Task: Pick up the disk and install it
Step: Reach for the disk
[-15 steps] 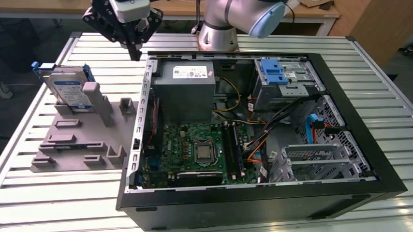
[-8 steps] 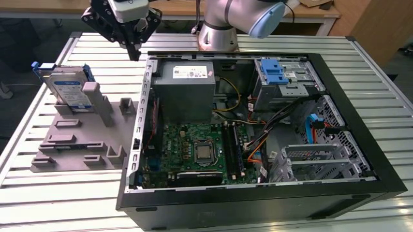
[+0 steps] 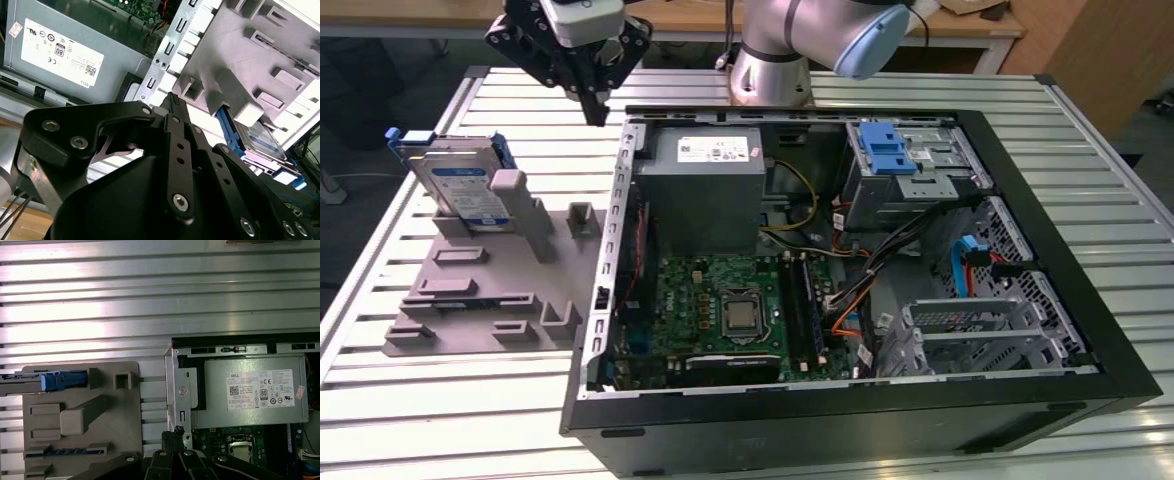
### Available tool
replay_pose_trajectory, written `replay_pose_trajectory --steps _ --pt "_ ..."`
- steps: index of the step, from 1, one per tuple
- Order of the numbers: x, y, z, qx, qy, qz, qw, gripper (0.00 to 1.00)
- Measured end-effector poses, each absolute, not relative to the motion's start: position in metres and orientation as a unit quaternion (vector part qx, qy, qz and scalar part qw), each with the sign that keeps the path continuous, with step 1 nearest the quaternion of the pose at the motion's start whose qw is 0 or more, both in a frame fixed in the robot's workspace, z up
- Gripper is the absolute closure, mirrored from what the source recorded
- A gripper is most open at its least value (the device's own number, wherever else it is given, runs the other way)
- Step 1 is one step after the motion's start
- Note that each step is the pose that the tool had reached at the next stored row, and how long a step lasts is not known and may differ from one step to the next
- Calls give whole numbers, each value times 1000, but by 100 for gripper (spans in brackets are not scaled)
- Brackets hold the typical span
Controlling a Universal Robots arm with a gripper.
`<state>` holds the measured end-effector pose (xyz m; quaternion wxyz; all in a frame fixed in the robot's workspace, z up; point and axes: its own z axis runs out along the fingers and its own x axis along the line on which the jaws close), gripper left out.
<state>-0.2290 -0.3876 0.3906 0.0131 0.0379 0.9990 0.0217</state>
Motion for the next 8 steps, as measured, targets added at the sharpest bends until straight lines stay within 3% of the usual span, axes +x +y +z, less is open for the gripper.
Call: replay_pose_trajectory --steps 8 --pt "-231 -388 391 38 999 22 13 89"
